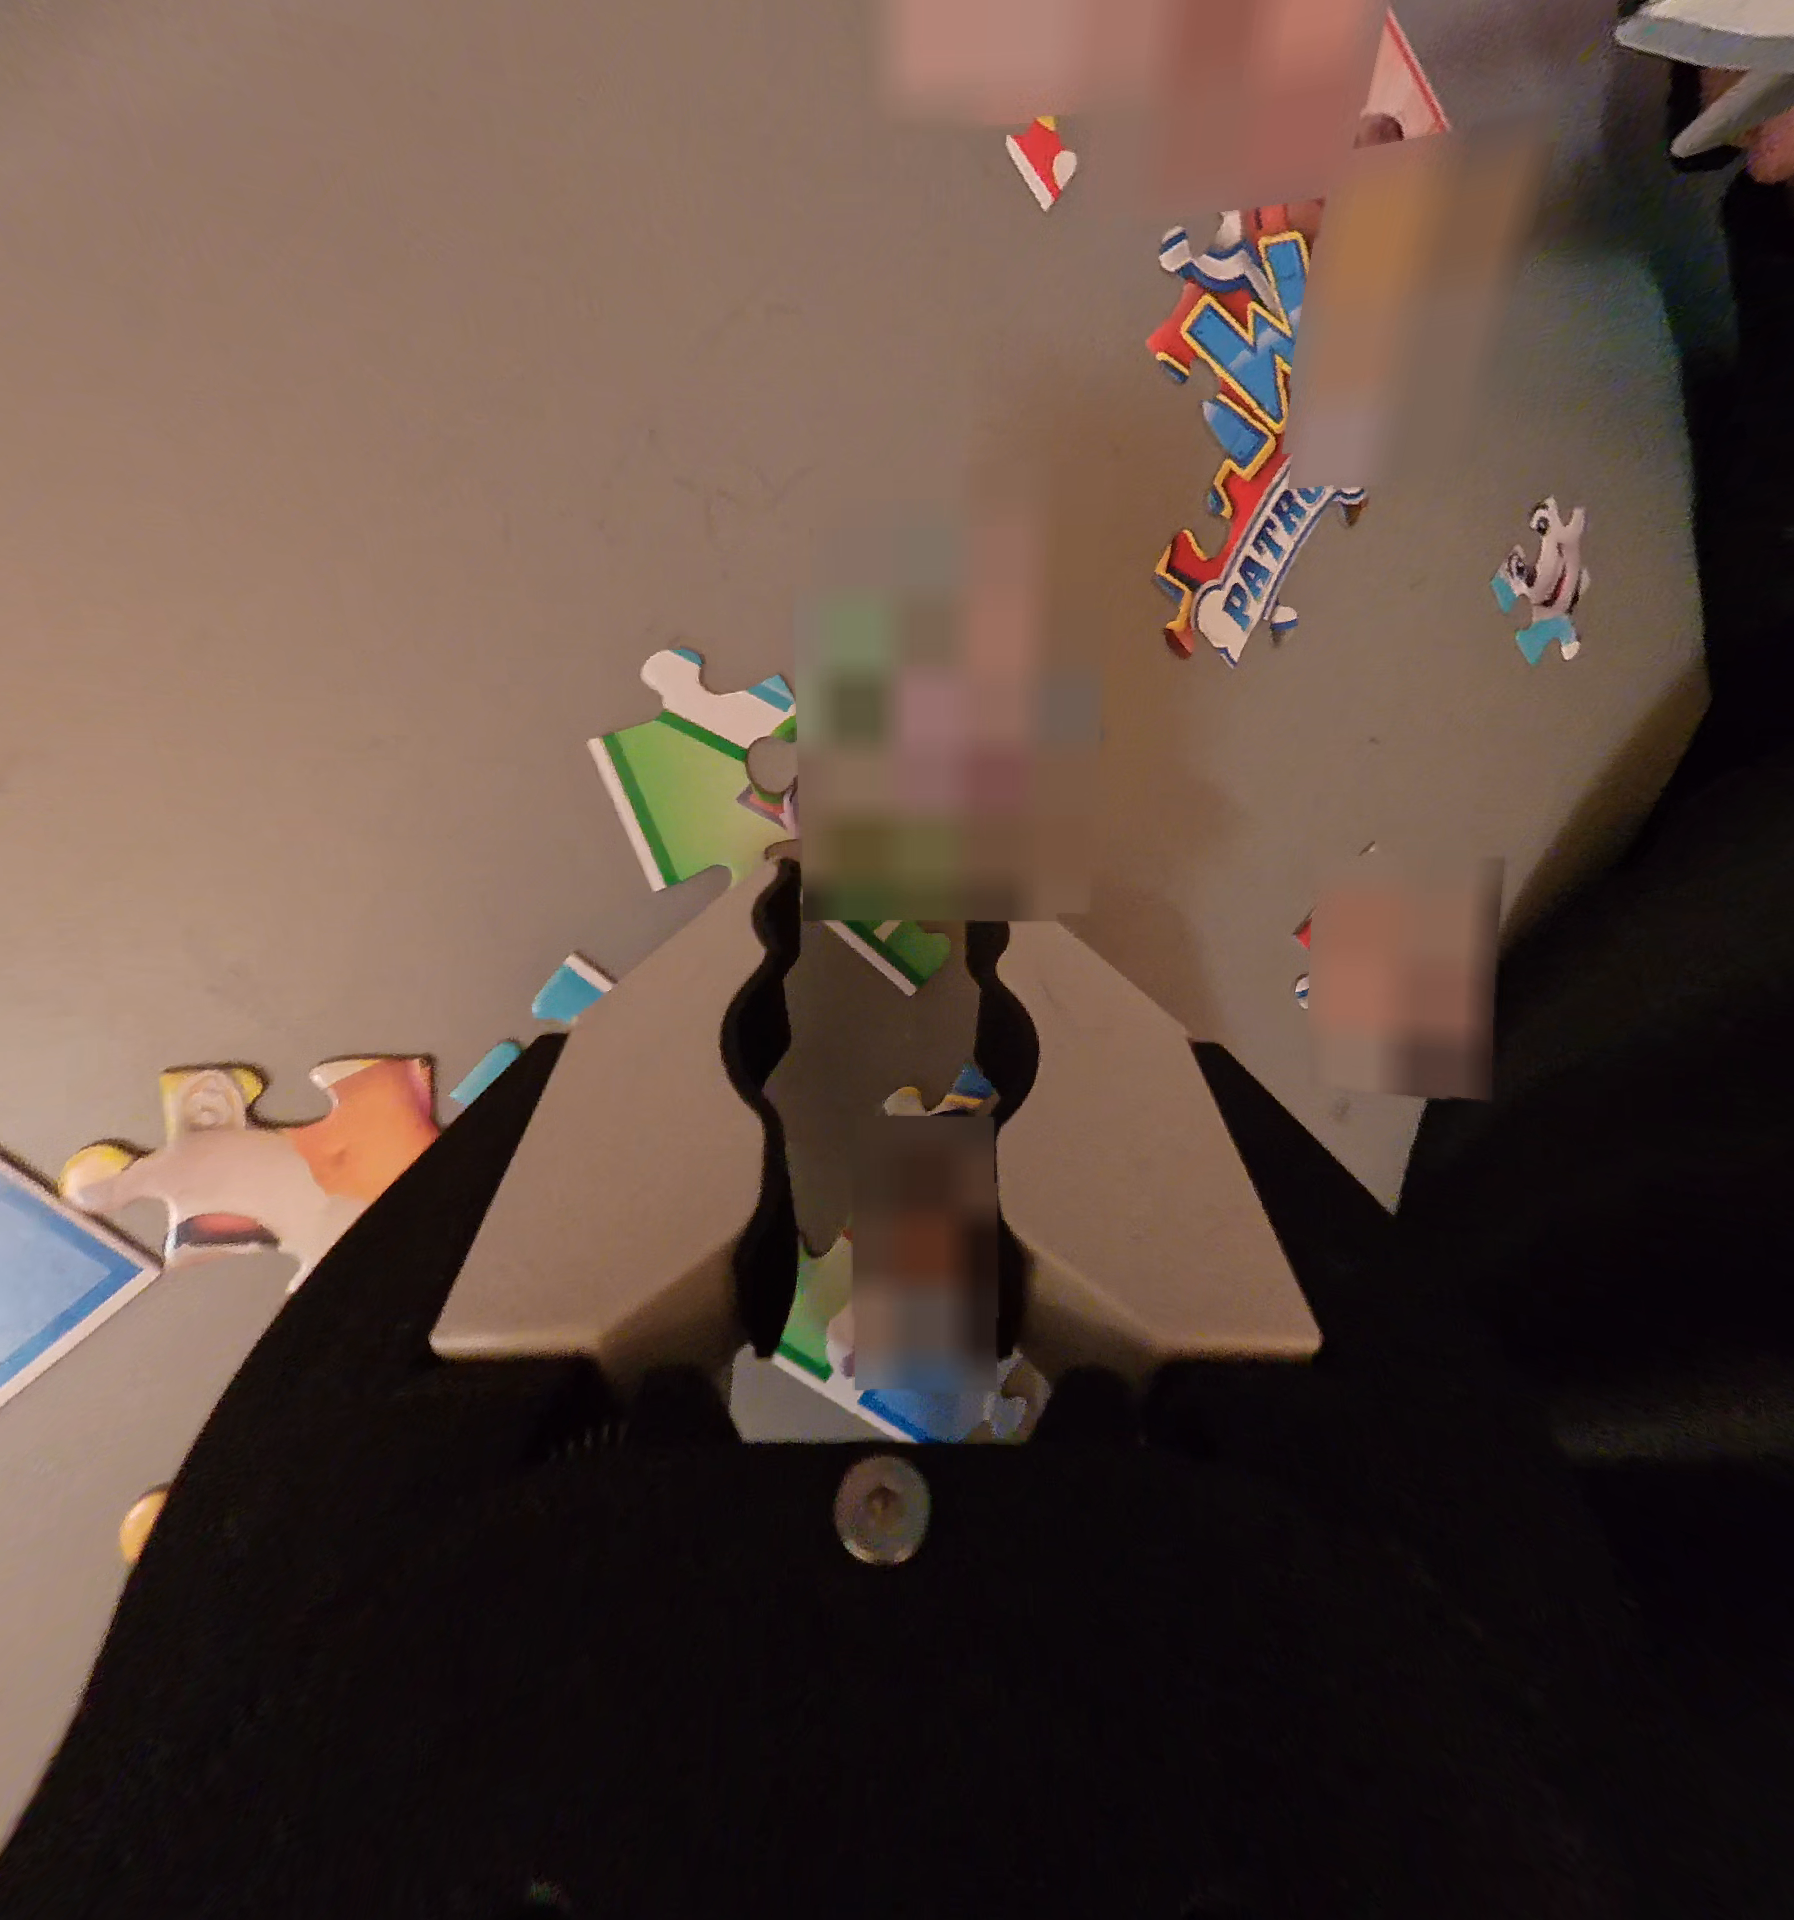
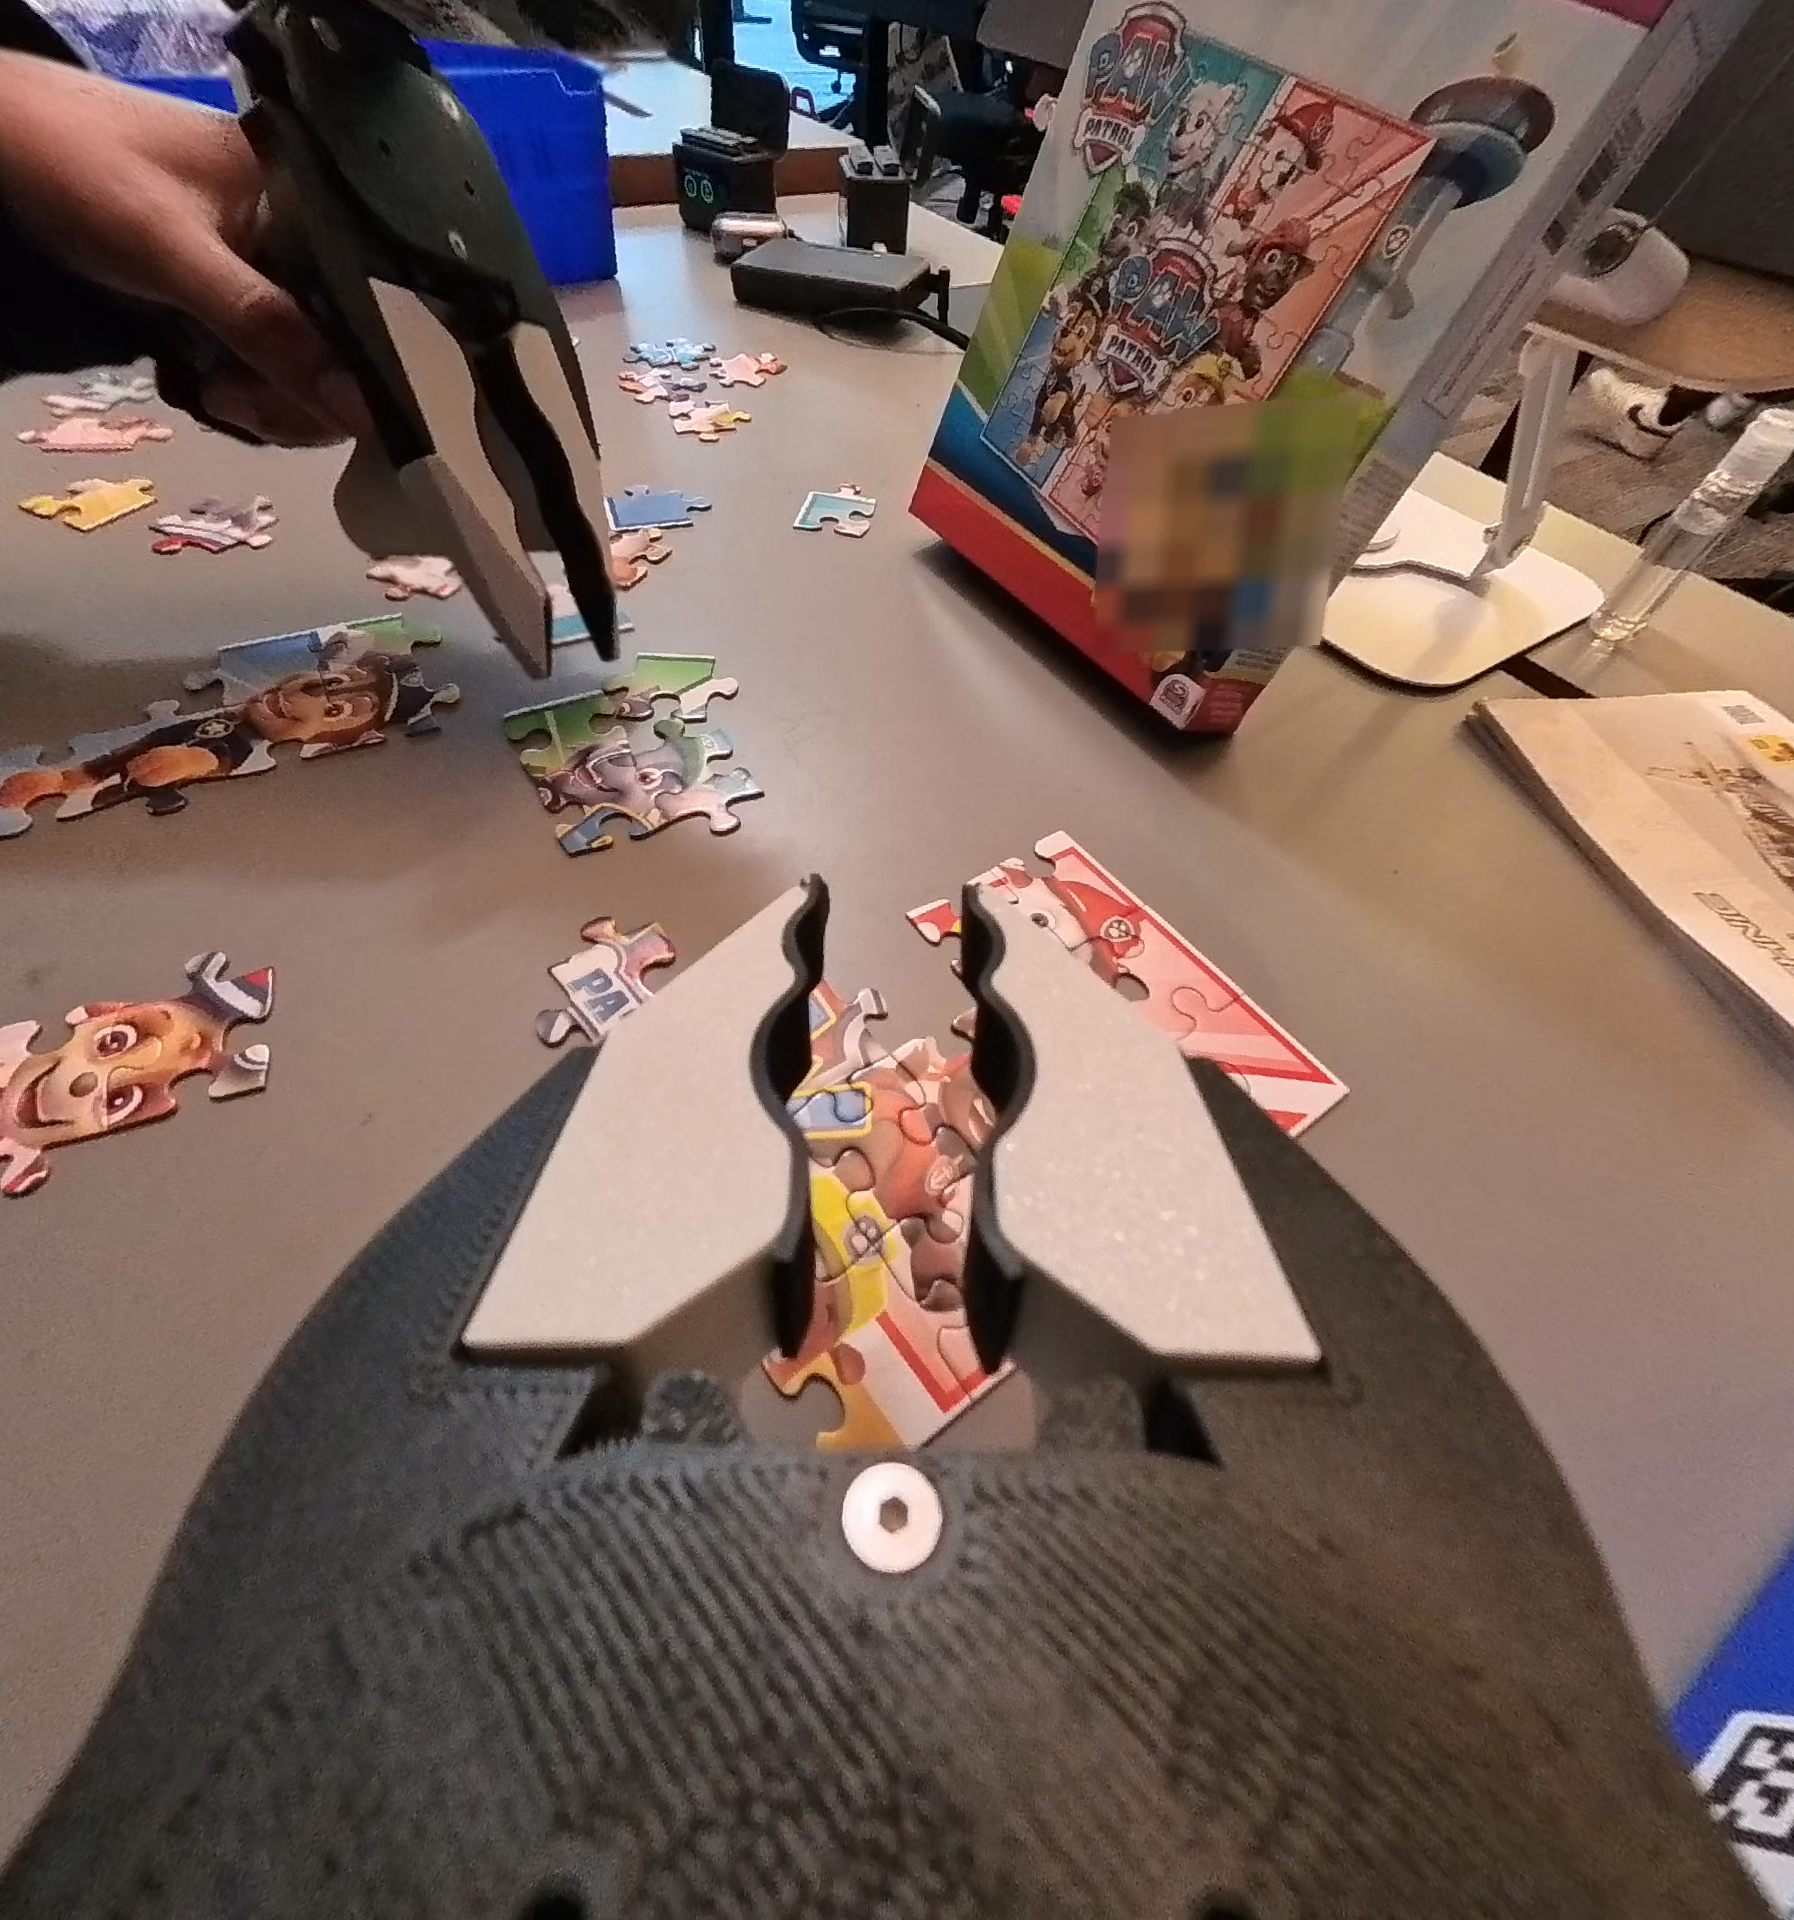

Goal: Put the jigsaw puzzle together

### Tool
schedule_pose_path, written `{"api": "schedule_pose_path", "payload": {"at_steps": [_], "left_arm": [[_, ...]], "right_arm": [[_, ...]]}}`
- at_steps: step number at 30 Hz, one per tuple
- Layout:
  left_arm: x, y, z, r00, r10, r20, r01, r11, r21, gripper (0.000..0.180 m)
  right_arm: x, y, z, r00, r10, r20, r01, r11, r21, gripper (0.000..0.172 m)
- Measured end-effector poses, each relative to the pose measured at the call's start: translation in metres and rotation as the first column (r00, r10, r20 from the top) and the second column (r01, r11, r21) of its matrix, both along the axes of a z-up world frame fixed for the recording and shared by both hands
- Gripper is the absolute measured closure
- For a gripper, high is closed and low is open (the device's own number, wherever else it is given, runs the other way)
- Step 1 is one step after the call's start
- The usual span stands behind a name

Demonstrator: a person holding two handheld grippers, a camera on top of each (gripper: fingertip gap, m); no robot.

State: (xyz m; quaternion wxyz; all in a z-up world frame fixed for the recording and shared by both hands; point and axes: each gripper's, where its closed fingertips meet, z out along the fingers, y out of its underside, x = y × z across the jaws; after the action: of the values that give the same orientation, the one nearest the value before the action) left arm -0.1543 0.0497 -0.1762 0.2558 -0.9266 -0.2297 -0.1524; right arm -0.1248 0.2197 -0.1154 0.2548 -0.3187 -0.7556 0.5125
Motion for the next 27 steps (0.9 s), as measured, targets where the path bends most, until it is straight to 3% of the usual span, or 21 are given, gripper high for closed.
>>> {"api": "schedule_pose_path", "payload": {"at_steps": [6, 17, 20, 23, 27], "left_arm": [[-0.005, -0.014, -0.010, 0.999, 0.026, -0.041, -0.030, 0.996, -0.086, 0.149], [0.014, 0.005, -0.007, 1.000, -0.027, 0.013, 0.027, 1.000, -0.004, 0.144], [0.000, 0.004, 0.000, 0.999, -0.013, -0.045, 0.013, 1.000, 0.009, 0.144], [-0.031, -0.002, 0.001, 0.975, -0.001, -0.221, -0.004, 1.000, -0.021, 0.144], [-0.040, -0.003, -0.012, 0.939, -0.130, -0.319, 0.107, 0.990, -0.089, 0.132]], "right_arm": [[0.000, -0.001, 0.000, 1.000, 0.003, 0.001, -0.003, 1.000, 0.003, 0.147], [0.000, -0.001, -0.001, 1.000, 0.002, 0.001, -0.002, 1.000, 0.005, 0.148], [0.000, -0.001, -0.001, 1.000, 0.003, 0.001, -0.003, 1.000, 0.005, 0.148], [0.000, -0.002, -0.001, 1.000, 0.004, 0.001, -0.004, 1.000, 0.007, 0.148], [0.000, -0.001, -0.001, 1.000, 0.002, 0.000, -0.002, 1.000, 0.008, 0.148]]}}
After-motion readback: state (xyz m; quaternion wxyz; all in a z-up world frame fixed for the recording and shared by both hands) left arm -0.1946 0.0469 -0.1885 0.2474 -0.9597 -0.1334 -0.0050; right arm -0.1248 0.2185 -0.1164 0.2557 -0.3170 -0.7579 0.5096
